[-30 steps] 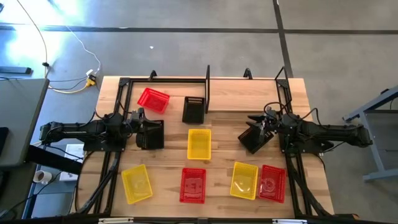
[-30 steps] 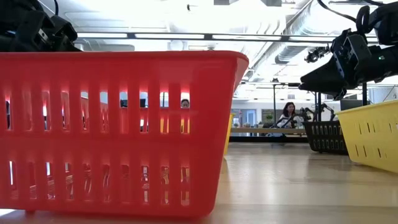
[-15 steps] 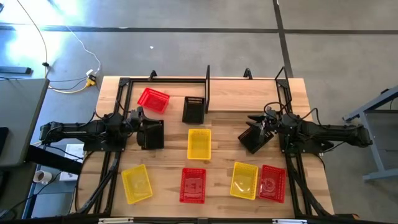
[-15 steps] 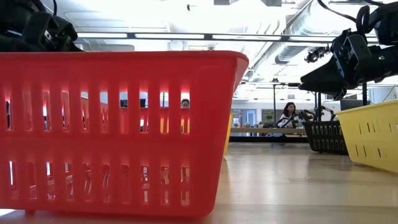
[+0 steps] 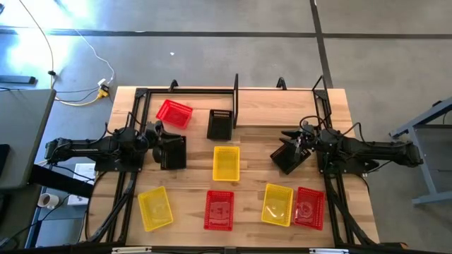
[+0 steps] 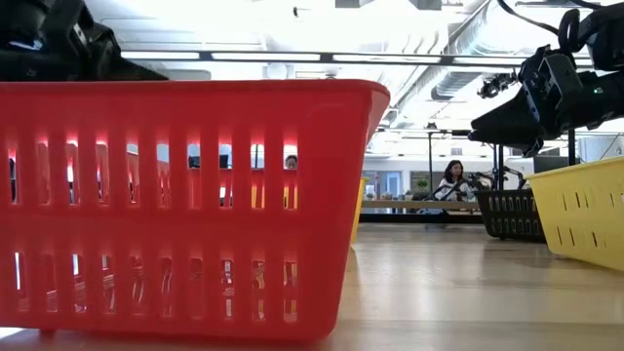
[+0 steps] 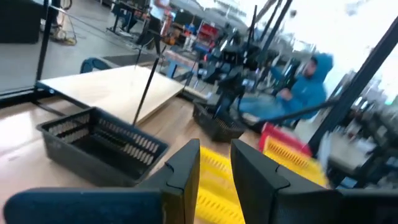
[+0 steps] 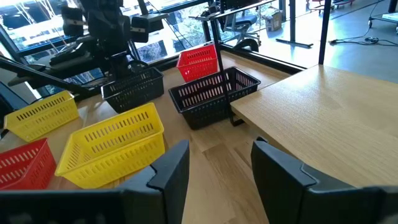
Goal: Stack baskets on shelf by color
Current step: Put the bottom left black basket on the shelf
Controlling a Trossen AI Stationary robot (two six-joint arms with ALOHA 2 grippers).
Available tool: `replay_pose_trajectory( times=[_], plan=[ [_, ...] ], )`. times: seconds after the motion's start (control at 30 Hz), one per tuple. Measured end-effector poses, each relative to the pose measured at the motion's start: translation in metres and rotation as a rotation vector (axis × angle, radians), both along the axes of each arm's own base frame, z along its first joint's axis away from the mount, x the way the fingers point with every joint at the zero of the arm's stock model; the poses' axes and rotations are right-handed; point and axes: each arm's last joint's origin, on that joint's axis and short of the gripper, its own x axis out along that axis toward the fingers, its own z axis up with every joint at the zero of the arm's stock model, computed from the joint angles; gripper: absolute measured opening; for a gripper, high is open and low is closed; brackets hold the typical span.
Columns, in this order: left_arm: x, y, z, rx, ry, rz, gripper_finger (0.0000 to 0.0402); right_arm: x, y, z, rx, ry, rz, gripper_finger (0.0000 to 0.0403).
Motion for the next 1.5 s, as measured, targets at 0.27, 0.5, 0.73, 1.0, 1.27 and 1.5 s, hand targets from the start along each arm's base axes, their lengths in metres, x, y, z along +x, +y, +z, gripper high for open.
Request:
replay_pose_trajectory(
  times=[0.27,0.5,0.73,1.0,1.27,1.5],
  plan=[
    [0.0,0.0,0.0,-0.166,-0.051,-0.001,0.0081,0.0,0.0,0.0,0.0,0.0,0.0,0.0158],
    [0.0,0.001,0.0,-0.215,-0.067,0.023,0.009,0.0,0.0,0.0,0.0,0.0,0.0,0.0158],
    [-0.001,0.003,0.0,-0.274,-0.098,0.112,0.015,0.0,0.0,0.0,0.0,0.0,0.0,0.0158],
    [-0.002,0.004,0.0,-0.393,-0.155,0.157,0.0182,0.0,0.0,0.0,0.0,0.0,0.0,0.0158],
    [-0.004,0.003,0.03,-0.333,-0.283,0.087,0.0161,0.0,0.0,0.0,0.0,0.0,0.0,0.0158],
    [-0.007,0.0,0.076,-0.168,-0.29,0.039,0.0154,0.0,0.0,0.0,0.0,0.0,0.0,0.0158]
  ],
)
